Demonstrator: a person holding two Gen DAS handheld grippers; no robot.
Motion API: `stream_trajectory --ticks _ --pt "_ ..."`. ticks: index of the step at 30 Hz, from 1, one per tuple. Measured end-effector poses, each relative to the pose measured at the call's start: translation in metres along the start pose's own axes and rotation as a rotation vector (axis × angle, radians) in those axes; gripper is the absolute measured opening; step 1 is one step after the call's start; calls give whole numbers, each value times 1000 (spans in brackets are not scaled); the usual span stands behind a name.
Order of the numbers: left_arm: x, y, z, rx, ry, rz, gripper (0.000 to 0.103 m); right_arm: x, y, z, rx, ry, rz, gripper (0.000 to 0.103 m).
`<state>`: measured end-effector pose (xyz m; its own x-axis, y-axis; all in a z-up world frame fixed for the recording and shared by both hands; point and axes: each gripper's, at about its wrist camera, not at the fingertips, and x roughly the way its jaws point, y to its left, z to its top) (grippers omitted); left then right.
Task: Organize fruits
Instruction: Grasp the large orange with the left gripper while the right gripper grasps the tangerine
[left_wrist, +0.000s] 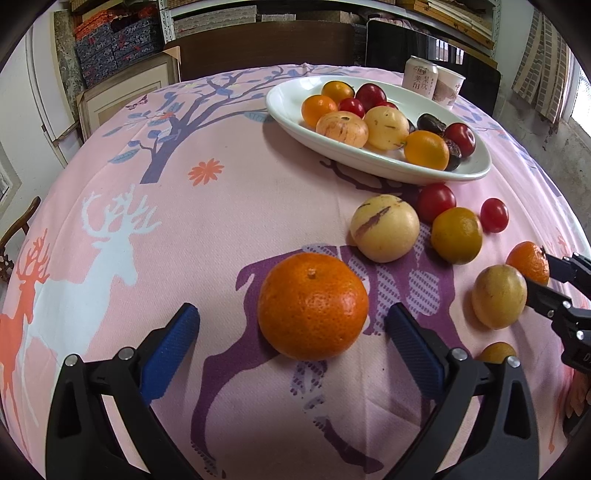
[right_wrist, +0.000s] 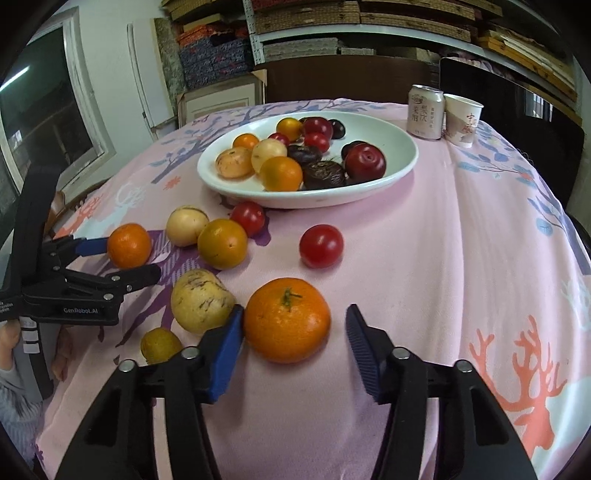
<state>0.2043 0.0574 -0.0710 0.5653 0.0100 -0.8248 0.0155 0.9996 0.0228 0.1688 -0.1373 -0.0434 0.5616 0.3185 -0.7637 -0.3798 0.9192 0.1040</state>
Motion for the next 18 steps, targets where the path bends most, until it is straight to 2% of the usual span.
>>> stream_trajectory --ticks 4,8,12,14,15,18 --pt "0 -1 1 0 0 5 99 1 8 0 -30 7 -32 47" --pt "-4 -1 0 -8 -25 3 99 -1 7 -1 -22 4 -24 47" --pt "-14 -1 -2 -1 -75 -51 97 -3 -2 -1 17 -2 -8 46" --pt "-13 -3 -2 6 -72 -74 75 -2 -6 0 37 3 -5 47" --pt "-11 -4 -2 5 -62 -90 59 -2 -7 0 39 3 -3 47" --pt "-14 -5 -2 5 -76 -85 52 -1 -6 0 36 4 -5 47"
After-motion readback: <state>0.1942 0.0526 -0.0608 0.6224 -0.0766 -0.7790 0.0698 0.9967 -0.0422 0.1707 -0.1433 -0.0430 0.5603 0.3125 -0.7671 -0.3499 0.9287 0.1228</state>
